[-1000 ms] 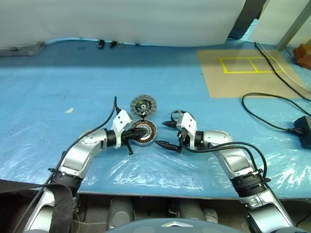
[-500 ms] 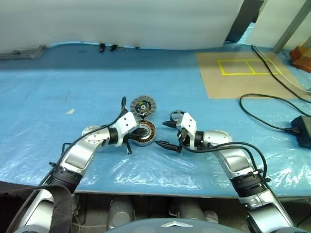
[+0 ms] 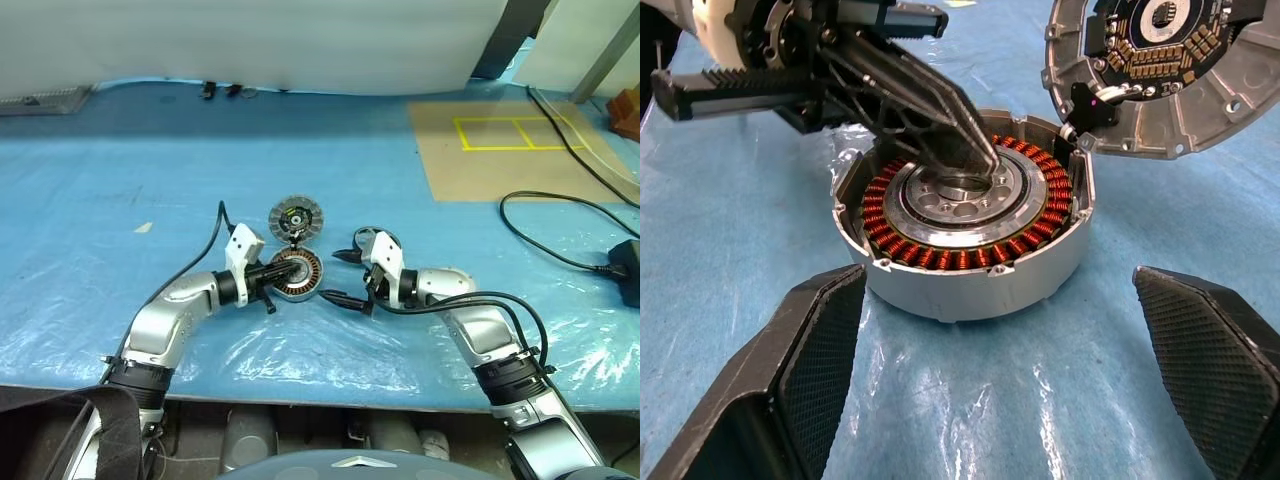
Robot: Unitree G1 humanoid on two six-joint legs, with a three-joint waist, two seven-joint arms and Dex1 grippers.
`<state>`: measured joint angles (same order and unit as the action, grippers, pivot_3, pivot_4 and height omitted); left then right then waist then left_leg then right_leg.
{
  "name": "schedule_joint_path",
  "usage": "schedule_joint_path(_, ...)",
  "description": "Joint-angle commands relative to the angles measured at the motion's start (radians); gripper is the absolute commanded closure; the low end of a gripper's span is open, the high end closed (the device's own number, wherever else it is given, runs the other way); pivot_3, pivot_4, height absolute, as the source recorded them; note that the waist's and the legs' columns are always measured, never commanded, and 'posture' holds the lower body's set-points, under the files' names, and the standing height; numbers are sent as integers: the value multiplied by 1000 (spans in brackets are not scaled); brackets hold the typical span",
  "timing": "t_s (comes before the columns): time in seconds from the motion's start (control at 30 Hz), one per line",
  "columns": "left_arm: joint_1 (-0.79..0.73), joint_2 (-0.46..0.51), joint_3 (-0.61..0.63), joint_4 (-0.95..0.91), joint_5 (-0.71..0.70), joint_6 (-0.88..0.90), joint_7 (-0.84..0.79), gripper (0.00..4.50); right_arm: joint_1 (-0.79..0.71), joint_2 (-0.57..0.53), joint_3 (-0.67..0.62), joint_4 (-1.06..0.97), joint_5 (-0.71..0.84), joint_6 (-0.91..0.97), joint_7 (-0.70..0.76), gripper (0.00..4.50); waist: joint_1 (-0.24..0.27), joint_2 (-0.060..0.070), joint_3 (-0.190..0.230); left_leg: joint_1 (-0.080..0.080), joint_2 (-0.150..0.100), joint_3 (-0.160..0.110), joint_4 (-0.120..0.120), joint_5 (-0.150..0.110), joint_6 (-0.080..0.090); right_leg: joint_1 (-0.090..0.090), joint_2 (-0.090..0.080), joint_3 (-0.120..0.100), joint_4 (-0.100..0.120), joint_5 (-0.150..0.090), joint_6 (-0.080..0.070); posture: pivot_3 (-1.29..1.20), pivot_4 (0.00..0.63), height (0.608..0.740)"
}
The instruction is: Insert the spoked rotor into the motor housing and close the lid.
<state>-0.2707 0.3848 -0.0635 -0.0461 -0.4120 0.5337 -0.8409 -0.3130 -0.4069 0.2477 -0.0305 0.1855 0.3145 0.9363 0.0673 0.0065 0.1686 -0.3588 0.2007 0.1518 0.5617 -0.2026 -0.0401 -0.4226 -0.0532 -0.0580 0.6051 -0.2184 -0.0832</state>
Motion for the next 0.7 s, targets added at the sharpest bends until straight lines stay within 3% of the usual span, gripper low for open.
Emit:
schedule_joint_path(0.03,-22,-5,36,-18,-20,-16,18,4458,-14,3,3,-26,7,-9,0,0,-1,0,0,0,0,0,0,0,0,0,0,0,0,0,0,0,150,740)
schedule_joint_path(0.37,-27,65,-105,8,110,-33,-7,4458,-10,1,3,-19,3,-19,3,0,-1,0,0,1,0,0,0,0,0,0,0,0,0,0,0,0,150,740)
schedule_joint_path(0.67,-95,116,-144,18,144,-78,-77,4458,-20,11,10,-19,2,-17,2,0,0,0,0,5,0,0,1,0,0,2,0,0,1,0,0,0,150,740)
schedule_joint_path(0.7,-111,128,-152,24,153,-89,-93,4300,-21,13,12,-18,1,-17,2,0,0,0,0,6,0,0,1,0,0,2,0,0,1,0,0,0,150,740)
